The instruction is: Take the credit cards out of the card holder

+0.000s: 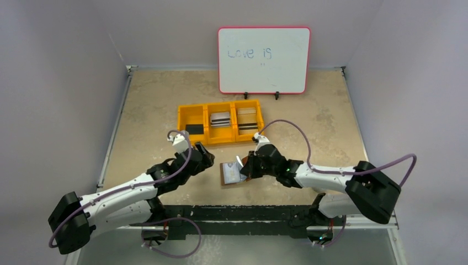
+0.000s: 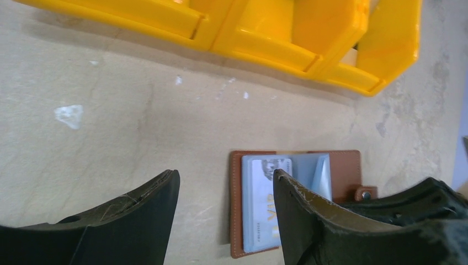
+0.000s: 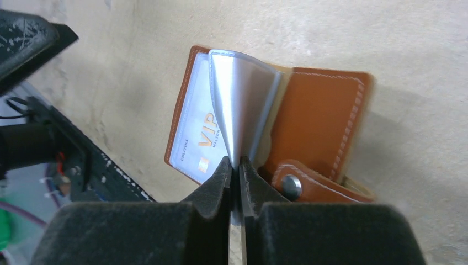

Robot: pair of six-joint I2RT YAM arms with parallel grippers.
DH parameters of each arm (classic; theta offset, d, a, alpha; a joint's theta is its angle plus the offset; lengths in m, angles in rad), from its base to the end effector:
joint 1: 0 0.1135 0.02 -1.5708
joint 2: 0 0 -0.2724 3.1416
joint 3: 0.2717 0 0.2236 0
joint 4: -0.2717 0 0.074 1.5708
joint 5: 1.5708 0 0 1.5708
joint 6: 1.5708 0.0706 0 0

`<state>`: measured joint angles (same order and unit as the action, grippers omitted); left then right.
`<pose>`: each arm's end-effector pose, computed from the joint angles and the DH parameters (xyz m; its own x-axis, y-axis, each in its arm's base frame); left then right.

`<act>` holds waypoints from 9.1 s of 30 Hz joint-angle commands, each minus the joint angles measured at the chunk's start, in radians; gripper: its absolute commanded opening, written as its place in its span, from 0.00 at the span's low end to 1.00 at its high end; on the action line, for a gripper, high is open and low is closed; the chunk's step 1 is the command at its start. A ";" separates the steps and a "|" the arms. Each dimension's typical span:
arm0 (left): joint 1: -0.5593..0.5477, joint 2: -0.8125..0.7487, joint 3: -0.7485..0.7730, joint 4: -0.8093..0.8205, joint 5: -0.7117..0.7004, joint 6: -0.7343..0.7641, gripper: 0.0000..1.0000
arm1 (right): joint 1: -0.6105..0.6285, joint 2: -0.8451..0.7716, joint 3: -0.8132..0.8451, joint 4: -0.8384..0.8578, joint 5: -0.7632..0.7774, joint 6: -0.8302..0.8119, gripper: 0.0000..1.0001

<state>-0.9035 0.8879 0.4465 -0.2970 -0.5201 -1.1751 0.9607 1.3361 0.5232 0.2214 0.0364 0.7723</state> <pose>0.1319 -0.1107 0.1960 -0.5797 -0.5581 -0.5937 -0.2093 0.8061 -0.5535 0.1558 0.2184 0.1826 -0.7883 0.0895 -0.6088 -0.3514 0.7468 0.5647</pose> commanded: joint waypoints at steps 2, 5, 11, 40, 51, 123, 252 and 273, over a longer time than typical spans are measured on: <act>0.000 0.039 -0.010 0.256 0.143 0.075 0.62 | -0.104 -0.070 -0.145 0.351 -0.218 0.105 0.07; -0.003 0.120 -0.006 0.397 0.236 0.094 0.61 | -0.119 -0.041 -0.175 0.417 -0.260 0.125 0.08; -0.043 0.318 0.072 0.487 0.289 0.081 0.58 | -0.146 0.038 -0.219 0.575 -0.329 0.168 0.07; -0.081 0.655 0.146 0.865 0.449 -0.007 0.48 | -0.160 -0.361 -0.191 -0.028 -0.095 0.117 0.43; -0.114 0.706 0.216 0.828 0.440 0.002 0.41 | -0.160 -0.658 -0.091 -0.491 0.238 0.221 0.33; -0.150 0.550 0.051 0.593 0.217 0.013 0.52 | -0.320 -0.049 -0.275 0.392 -0.332 0.182 0.14; -0.183 0.616 0.066 0.530 0.206 0.009 0.17 | -0.385 0.227 -0.315 0.783 -0.421 0.337 0.26; -0.190 0.637 0.071 0.561 0.232 0.029 0.00 | -0.384 0.317 -0.285 0.830 -0.472 0.303 0.24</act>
<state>-1.0748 1.4879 0.5175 0.2283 -0.3550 -1.1660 0.5644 1.6165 0.2001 1.0374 -0.4118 1.1202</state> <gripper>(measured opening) 0.032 0.238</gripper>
